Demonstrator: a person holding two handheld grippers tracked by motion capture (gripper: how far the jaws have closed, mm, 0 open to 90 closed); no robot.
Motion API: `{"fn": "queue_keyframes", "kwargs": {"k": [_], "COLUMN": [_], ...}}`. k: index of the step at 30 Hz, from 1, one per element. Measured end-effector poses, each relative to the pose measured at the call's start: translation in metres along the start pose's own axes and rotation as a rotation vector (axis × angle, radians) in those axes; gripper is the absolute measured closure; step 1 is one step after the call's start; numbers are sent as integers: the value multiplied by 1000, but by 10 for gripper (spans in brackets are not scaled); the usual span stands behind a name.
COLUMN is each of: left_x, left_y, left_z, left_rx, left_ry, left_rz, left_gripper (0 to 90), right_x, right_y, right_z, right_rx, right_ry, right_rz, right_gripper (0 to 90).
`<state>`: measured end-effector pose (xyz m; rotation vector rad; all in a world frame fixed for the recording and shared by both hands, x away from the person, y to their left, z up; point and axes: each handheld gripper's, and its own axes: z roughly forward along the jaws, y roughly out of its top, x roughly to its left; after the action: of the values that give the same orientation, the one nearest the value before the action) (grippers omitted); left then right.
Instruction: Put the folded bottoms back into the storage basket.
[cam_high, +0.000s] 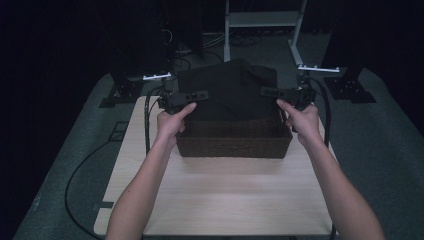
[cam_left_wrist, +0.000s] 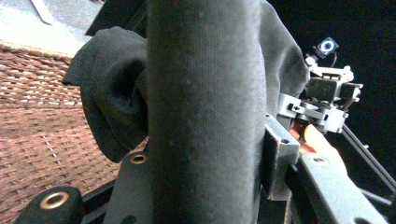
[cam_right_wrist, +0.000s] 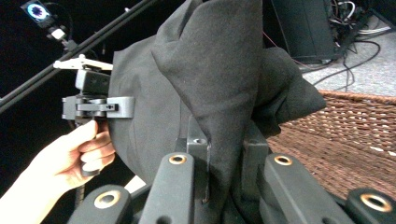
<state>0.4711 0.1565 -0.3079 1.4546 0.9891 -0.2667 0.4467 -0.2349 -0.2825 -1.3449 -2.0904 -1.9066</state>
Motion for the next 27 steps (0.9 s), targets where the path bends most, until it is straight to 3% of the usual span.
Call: {"fn": "queue_keyframes", "kwargs": {"k": [18,27], "left_x": [46,59], "left_y": [0,-5], "left_z": [25,35], "left_rx": [18,36], "left_ry": [53,82], "left_rz": [-55,-64], "left_gripper": [563,563], "right_x": [-39,-56], "right_y": [-3,-12], "right_z": [33,43], "right_rx": [51,69], "right_ry": [-66,-87], "right_rz": [62,95], "right_gripper": [787,786]}}
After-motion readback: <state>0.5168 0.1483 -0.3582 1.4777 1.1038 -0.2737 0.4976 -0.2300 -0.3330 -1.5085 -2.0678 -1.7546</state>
